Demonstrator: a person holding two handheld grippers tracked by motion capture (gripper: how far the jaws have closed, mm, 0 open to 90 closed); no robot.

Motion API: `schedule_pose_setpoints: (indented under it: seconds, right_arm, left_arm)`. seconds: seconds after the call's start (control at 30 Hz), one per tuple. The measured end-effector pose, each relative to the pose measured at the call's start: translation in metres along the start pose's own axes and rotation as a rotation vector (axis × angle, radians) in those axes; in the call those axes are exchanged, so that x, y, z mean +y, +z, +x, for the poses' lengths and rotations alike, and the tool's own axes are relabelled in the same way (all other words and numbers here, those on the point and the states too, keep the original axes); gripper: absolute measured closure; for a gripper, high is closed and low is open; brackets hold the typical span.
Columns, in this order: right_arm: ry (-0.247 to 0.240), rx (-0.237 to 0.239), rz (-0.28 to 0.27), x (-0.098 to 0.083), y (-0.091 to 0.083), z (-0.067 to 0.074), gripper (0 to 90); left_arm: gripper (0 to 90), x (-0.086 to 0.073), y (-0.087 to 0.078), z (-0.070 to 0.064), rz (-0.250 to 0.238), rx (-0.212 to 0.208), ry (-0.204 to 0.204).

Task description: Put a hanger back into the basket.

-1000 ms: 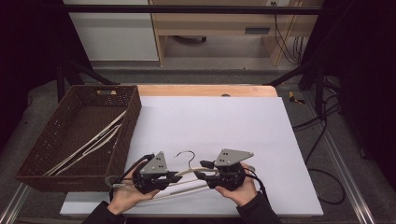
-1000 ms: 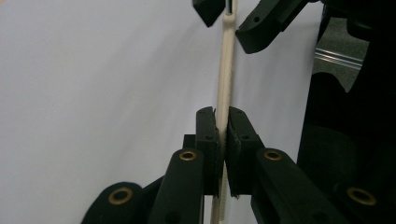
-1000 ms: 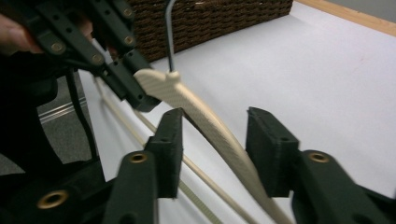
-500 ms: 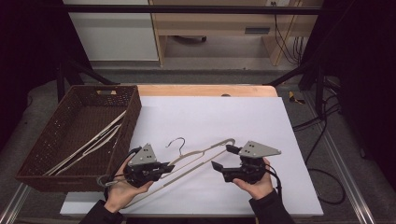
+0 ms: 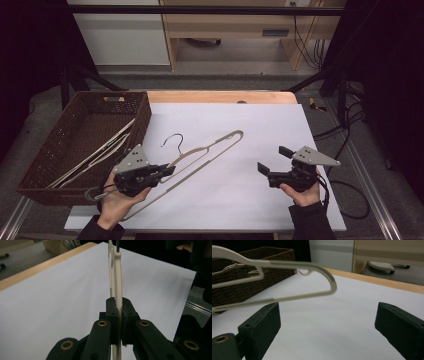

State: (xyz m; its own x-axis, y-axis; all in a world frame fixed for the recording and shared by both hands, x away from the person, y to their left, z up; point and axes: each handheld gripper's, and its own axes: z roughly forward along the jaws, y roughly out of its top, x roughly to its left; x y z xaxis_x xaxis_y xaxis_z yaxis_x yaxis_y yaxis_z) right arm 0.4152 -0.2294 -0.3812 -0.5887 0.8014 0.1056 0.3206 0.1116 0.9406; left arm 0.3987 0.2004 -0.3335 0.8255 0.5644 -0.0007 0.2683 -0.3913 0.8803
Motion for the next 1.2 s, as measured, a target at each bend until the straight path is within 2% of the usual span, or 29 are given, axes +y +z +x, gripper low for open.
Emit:
schedule_pose_setpoints:
  seconds: [0.1, 0.33, 0.47, 0.57, 0.7, 0.9, 1.0, 1.07, 1.2]
  right_arm:
    - [0.006, -0.012, 0.001, -0.001, -0.002, -0.004, 6.8]
    - [0.004, -0.021, 0.02, -0.004, 0.001, -0.006, 5.6]
    - [0.005, -0.019, 0.024, -0.004, 0.001, -0.005, 5.4]
    - [0.008, -0.023, 0.016, -0.004, 0.001, -0.005, 4.6]
    - [0.018, -0.029, 0.015, -0.004, 0.0, -0.005, 4.1]
    - [0.006, -0.036, 0.012, -0.004, 0.0, -0.007, 3.7]
    - [0.01, -0.037, 0.013, -0.004, 0.0, -0.007, 3.8]
    - [0.005, -0.036, 0.011, -0.004, 0.001, -0.007, 3.8]
    - [0.013, -0.036, 0.018, -0.004, 0.001, -0.006, 3.8]
  left_arm:
    - [86.5, 0.014, -0.015, -0.002, -0.031, 0.01, 0.007]
    - [86.5, 0.052, -0.053, -0.002, -0.046, 0.06, 0.053]
    - [86.5, 0.069, -0.072, 0.007, -0.049, 0.086, 0.079]
    - [86.5, 0.078, -0.088, 0.02, -0.063, 0.112, 0.098]
    - [86.4, 0.083, -0.104, 0.039, -0.084, 0.163, 0.091]
    - [86.5, 0.081, -0.127, 0.072, -0.08, 0.244, 0.076]
    - [86.5, 0.076, -0.139, 0.09, -0.097, 0.258, 0.068]
    - [86.4, 0.073, -0.144, 0.098, -0.092, 0.272, 0.063]
    - [86.4, 0.064, -0.152, 0.119, -0.052, 0.317, 0.046]
